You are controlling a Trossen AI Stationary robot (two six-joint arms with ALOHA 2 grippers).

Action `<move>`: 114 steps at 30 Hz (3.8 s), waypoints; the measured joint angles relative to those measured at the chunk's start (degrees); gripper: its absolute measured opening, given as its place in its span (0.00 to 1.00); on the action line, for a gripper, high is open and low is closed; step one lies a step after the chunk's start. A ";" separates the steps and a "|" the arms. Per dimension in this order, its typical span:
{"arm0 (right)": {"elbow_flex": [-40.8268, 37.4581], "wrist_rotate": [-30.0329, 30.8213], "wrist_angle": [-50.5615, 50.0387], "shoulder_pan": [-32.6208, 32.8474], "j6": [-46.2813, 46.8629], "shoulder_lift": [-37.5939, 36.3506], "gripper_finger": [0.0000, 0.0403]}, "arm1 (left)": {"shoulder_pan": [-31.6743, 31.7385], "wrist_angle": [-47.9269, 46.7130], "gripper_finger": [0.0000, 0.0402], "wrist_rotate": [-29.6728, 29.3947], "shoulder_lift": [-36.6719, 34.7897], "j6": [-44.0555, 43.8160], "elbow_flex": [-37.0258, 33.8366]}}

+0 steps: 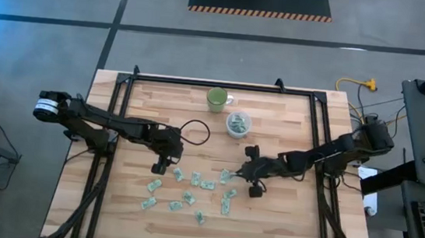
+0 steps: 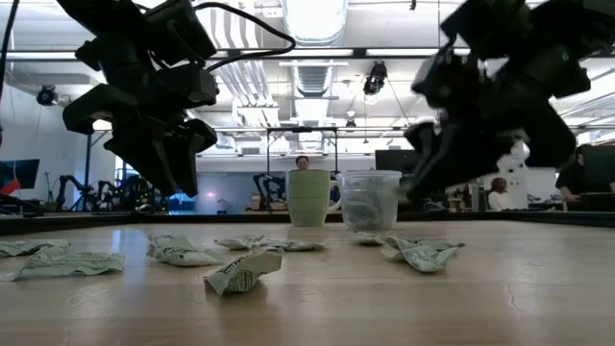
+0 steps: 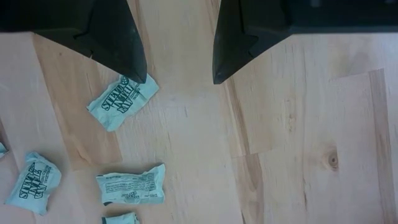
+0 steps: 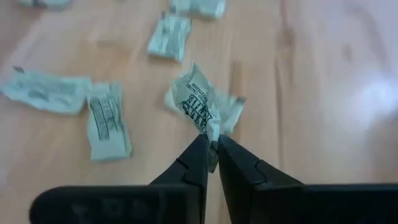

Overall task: Pick and place Stevia / Truvia into bins
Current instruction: Put the stevia packet into the transparent container

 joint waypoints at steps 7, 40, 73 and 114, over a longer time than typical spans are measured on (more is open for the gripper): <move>0.00 16.08 -0.01 -0.21 -4.79 -6.95 0.07 | 0.00 -0.01 0.42 0.00 0.00 0.00 0.00; 11.47 18.58 -13.45 -21.68 -12.15 -1.68 0.07 | 0.02 0.45 0.42 -0.02 0.00 0.04 0.00; 15.89 23.34 -27.96 -13.79 -8.04 -12.90 0.39 | -0.07 4.24 0.42 4.19 0.04 -1.48 -4.69; 15.06 23.68 -30.92 0.92 -7.58 -23.32 0.27 | -0.33 18.57 0.22 12.13 11.80 6.54 -6.19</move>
